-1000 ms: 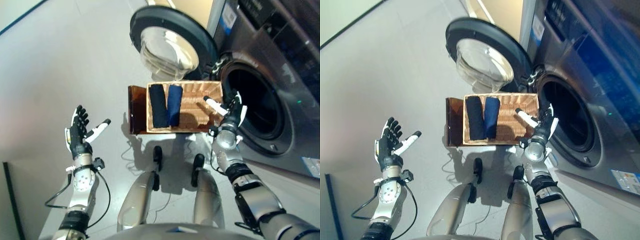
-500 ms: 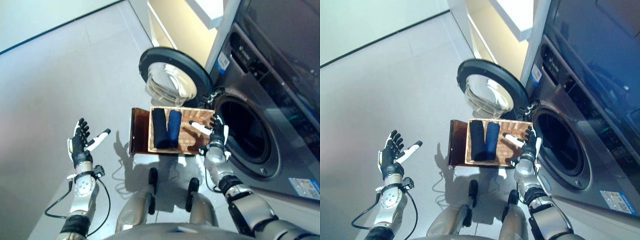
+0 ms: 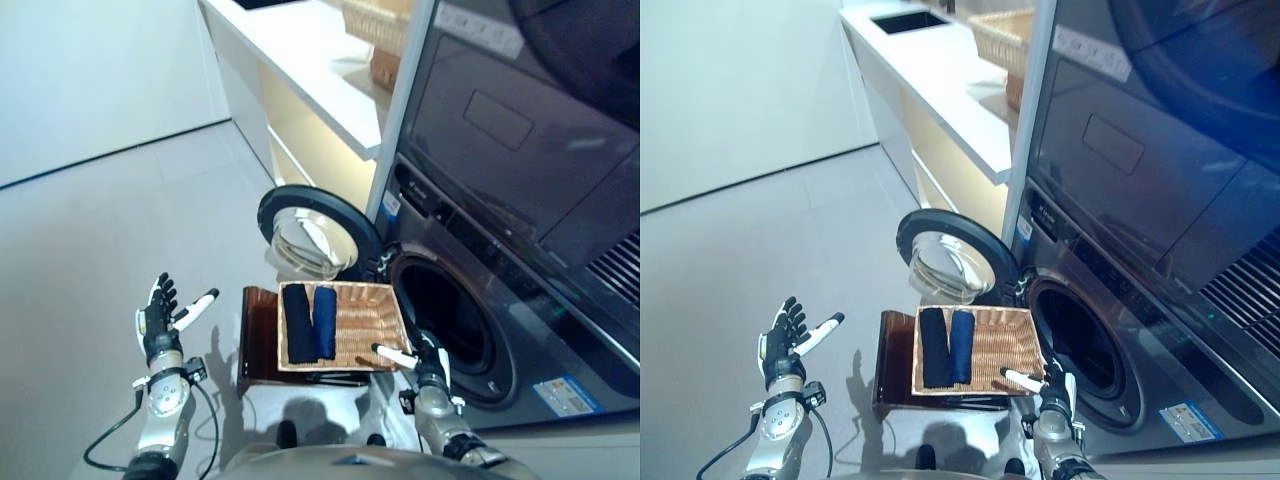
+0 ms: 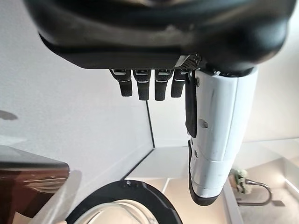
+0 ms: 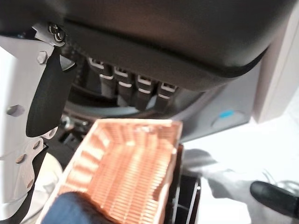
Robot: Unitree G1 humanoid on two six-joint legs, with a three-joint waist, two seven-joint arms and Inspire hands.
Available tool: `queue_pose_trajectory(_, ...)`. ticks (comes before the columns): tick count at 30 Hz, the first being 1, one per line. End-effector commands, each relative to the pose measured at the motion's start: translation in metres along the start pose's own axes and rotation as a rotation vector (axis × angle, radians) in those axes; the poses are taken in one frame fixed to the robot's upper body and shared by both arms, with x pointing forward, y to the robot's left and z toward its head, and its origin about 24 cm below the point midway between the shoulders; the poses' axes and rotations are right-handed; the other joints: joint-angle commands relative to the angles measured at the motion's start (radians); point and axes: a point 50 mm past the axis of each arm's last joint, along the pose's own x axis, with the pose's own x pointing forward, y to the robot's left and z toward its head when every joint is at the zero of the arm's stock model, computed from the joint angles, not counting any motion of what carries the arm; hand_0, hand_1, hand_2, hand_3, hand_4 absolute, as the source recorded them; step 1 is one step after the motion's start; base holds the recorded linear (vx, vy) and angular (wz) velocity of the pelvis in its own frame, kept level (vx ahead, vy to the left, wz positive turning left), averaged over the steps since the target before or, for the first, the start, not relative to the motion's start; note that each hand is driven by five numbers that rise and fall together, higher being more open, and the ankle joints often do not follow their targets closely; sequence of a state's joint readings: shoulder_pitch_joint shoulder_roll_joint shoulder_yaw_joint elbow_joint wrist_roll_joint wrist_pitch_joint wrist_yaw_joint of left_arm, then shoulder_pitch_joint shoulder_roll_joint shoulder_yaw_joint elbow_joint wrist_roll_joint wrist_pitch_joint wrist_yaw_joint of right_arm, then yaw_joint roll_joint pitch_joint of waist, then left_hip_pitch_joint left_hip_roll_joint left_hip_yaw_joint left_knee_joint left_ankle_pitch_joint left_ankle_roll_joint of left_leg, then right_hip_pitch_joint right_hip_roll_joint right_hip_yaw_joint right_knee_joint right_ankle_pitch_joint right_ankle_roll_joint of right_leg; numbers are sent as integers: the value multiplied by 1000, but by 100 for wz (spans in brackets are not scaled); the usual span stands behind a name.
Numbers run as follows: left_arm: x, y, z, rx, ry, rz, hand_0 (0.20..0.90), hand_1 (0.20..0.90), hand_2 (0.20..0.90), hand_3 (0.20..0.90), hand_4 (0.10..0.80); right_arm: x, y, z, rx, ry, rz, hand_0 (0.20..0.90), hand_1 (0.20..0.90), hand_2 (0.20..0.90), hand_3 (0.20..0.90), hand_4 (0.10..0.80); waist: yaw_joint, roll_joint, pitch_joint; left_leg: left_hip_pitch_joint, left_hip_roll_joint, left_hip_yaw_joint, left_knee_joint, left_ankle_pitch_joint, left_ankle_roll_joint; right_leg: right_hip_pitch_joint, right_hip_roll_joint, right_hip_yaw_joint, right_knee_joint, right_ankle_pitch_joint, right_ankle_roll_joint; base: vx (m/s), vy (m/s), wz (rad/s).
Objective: Pick up the clothes and place them into the washing machine
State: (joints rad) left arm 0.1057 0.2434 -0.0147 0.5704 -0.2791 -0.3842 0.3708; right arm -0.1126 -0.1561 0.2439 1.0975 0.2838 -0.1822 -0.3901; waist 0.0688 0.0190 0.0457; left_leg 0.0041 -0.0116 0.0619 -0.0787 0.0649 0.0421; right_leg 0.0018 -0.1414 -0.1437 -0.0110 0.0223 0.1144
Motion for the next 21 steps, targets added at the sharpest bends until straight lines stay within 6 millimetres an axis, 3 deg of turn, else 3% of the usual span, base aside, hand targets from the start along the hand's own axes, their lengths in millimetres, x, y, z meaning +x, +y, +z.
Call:
queue_pose_trajectory(1,12,8,18,31,-106,8,900,900,900,900,800,5,7,22,-78,-106,42,900,900,900,900,800,24,-28,-93,1,-3,-1,37,-76,-64,-21,-41,-9,26,6,7,45,-66,10)
queue_pose_trajectory(4,9,12,9,42,-64,12,900,900,900,900,800,5,5,21,-94,-103,34,900,900,900,900,800,24,-31,-95,3,15,-12,61,-78,-76,0,-28,-12,29,-15,-2,16,-119,6)
queue_pose_trajectory(7,8,13,1,73,-22,-11,900,900,900,900,800,5,7,27,-94,-130,41,900,900,900,900,800,18,-42,-73,-39,27,-8,212,-96,-84,12,-13,-2,46,-35,-27,-73,-147,7)
queue_pose_trajectory(9,9,10,2,70,-19,-38,900,900,900,900,800,6,8,34,-86,-159,48,900,900,900,900,800,21,-51,-29,-176,39,-18,456,-5,-108,19,0,-1,63,-45,-65,-196,-135,12)
queue_pose_trajectory(10,11,6,5,68,-31,-50,900,900,900,900,800,6,8,37,-84,-171,45,900,900,900,900,800,33,-51,-5,-229,19,-53,529,50,-117,10,2,3,70,-41,-78,-186,-46,37)
queue_pose_trajectory(11,12,5,5,65,-29,-47,900,900,900,900,800,6,7,39,-80,-179,43,900,900,900,900,800,38,-54,3,-267,4,-73,545,61,-120,3,0,10,69,-39,-78,-93,12,34)
queue_pose_trajectory(13,11,5,3,49,-20,-32,900,900,900,900,800,7,7,43,-62,-195,36,900,900,900,900,800,38,-58,-12,-278,46,-66,397,28,-113,-1,-7,22,66,-50,-59,135,115,-15)
queue_pose_trajectory(15,9,2,3,36,-19,-31,900,900,900,900,800,9,3,46,-63,-199,22,900,900,900,900,800,48,-33,-25,-250,97,-72,161,77,-122,17,5,43,58,-67,-38,259,203,-27)
queue_pose_trajectory(17,9,-4,2,30,-16,-37,900,900,900,900,800,11,-4,54,-66,-220,3,900,900,900,900,800,44,-18,-40,-229,109,-69,63,83,-127,42,-3,48,43,-82,-18,191,188,5)
queue_pose_trajectory(18,8,-7,4,27,-23,-42,900,900,900,900,800,11,-4,55,-61,-225,-1,900,900,900,900,800,43,-14,-46,-212,101,-94,57,77,-122,43,-8,54,48,-87,-16,203,257,-7)
queue_pose_trajectory(19,15,-10,12,43,-53,-51,900,900,900,900,800,12,-6,54,-22,-208,-17,900,900,900,900,800,36,-22,-56,-209,85,-73,94,57,-117,47,-39,50,71,-91,-6,154,209,-17)
queue_pose_trajectory(20,15,-10,12,43,-54,-51,900,900,900,900,800,12,-5,54,-22,-208,-17,900,900,900,900,800,36,-23,-56,-210,84,-71,96,56,-116,47,-40,51,72,-92,-6,255,265,-35)
queue_pose_trajectory(21,18,-7,17,75,-79,-52,900,900,900,900,800,12,-2,59,-21,-220,-4,900,900,900,900,800,48,-39,-62,-189,53,-61,128,-6,-77,24,-71,71,170,-83,4,141,128,-35)
